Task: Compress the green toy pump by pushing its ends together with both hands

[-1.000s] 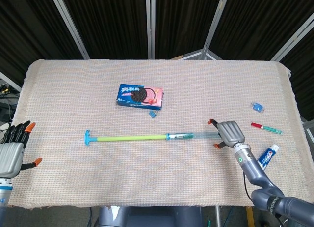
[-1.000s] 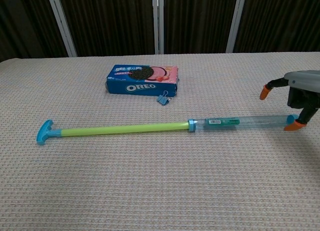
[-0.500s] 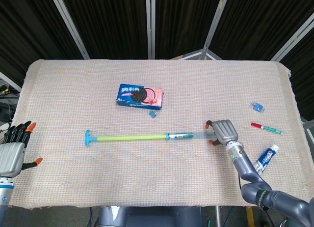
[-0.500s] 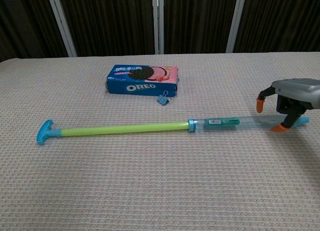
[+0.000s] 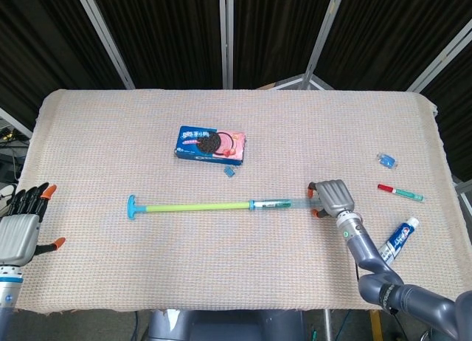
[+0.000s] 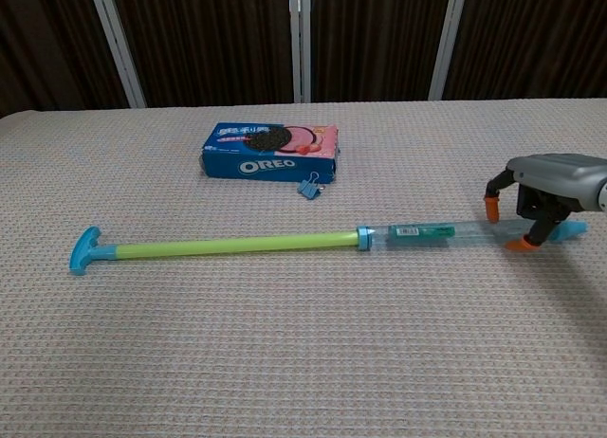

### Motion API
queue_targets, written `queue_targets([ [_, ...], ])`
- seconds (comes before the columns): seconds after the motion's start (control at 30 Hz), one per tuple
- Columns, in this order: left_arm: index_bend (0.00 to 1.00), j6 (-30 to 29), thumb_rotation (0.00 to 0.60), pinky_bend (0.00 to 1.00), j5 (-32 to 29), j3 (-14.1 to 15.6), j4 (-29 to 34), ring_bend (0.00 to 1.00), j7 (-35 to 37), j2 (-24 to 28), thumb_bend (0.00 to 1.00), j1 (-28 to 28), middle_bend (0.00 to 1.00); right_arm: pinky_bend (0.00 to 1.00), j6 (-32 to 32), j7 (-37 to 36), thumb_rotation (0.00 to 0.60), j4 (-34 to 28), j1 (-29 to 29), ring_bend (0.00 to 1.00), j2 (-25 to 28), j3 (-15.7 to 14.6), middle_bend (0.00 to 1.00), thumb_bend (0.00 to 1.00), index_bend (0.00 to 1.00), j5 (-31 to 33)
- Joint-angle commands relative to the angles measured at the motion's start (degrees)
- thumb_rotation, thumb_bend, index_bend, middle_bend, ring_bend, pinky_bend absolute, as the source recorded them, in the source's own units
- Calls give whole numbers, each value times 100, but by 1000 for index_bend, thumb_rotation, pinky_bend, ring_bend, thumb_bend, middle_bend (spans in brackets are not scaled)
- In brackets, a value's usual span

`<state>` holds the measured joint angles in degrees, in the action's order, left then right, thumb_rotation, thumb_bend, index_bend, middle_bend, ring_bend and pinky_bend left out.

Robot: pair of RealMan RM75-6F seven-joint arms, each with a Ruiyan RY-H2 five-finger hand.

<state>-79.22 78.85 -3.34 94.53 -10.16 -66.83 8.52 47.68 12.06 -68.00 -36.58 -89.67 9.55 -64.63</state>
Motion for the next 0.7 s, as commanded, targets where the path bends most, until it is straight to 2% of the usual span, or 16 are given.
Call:
queue_targets([
  [0.03,0,15,600,0,-14,1,-8,0,-26,-18,0,10,0,1000,-18,-54,600,60,-8,1000,-52,4,1000,198,528,30],
  [0.3,0,118,600,0,-66,-24,-68,0,-110,-101,0,87,0,1000,-19,-166,600,108,-19,1000,-98,21,1000,355,578,44],
  [0.33,0,110,600,12,-67,-51,-89,14,-122,-132,0,106,25,1000,-15,-161,600,82,-19,1000,-83,23,1000,367,581,49],
  [0.37,0,104,600,65,-42,-98,-124,75,-126,-190,0,154,103,1000,-4,-145,600,39,-19,1000,-58,30,1000,374,584,60],
  [0.43,0,217,600,283,-33,-142,-195,313,-90,-285,0,261,371,1000,6,-85,600,-59,-17,1000,-6,37,1000,377,587,106],
  [0.47,6,362,600,461,3,-171,-249,480,-63,-353,0,385,533,1000,19,-35,600,-128,-14,1000,24,46,1000,378,589,150],
  [0.5,31,461,600,632,16,-196,-303,602,-70,-412,0,476,640,1000,29,7,600,-187,-11,1000,48,52,1000,379,589,191],
  [0.57,109,740,600,868,24,-244,-419,731,-116,-569,0,706,745,1000,47,115,600,-320,-10,1000,98,69,1000,382,591,296],
  [0.6,158,870,600,953,21,-264,-466,776,-143,-642,0,811,785,1000,62,158,600,-369,-10,1000,114,75,1000,384,592,337],
  [0.7,248,1336,600,1000,-36,-323,-606,815,-188,-882,37,1157,830,1000,121,311,600,-496,-7,1000,146,84,1000,396,593,467],
])
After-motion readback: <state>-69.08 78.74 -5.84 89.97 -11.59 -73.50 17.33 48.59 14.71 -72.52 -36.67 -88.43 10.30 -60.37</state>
